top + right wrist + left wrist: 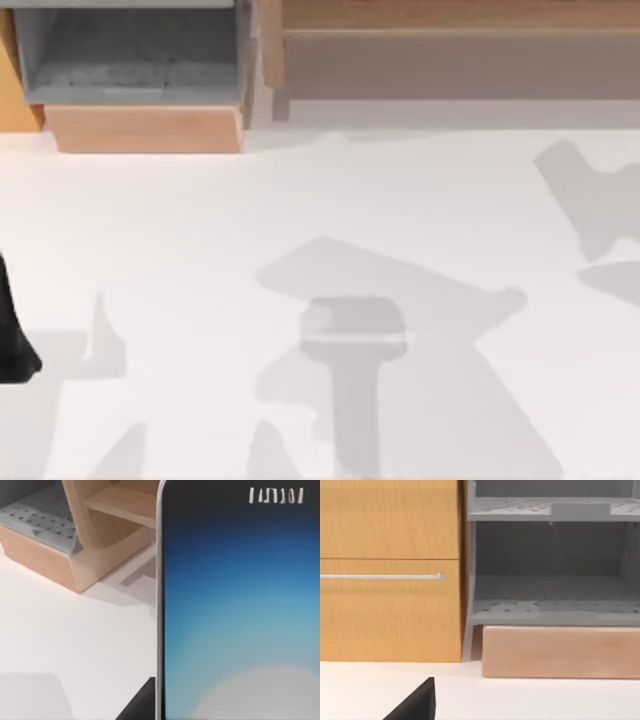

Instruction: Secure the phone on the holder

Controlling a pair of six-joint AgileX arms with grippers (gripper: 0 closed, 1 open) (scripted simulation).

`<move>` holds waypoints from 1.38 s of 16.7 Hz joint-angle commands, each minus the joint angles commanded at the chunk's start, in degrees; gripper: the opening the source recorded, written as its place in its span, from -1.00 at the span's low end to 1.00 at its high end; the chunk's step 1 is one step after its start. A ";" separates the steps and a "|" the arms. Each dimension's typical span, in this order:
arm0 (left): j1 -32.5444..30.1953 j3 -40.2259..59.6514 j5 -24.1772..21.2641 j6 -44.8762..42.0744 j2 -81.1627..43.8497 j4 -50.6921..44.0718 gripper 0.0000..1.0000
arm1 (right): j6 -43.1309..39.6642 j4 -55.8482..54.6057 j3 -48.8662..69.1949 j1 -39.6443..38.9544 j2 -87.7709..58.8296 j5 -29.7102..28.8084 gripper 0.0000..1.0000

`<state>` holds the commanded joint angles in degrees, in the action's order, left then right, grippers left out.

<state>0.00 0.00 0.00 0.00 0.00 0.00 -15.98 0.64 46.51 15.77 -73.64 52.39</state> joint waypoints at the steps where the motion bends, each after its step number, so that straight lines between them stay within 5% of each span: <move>1: 0.00 0.00 0.00 0.00 0.00 0.00 1.00 | 0.07 -1.45 -2.90 4.10 1.11 0.59 -1.00; 9: 0.00 0.00 0.00 0.00 0.00 0.00 1.00 | -1.32 -15.58 -17.70 26.09 7.37 0.24 -1.00; 23: 0.00 0.00 0.00 0.00 0.00 0.00 1.00 | -0.45 -21.51 -18.48 29.34 16.78 -3.89 -1.00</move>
<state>0.00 0.00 0.00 0.00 0.00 0.00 -16.43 -20.87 28.03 45.11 -56.86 48.50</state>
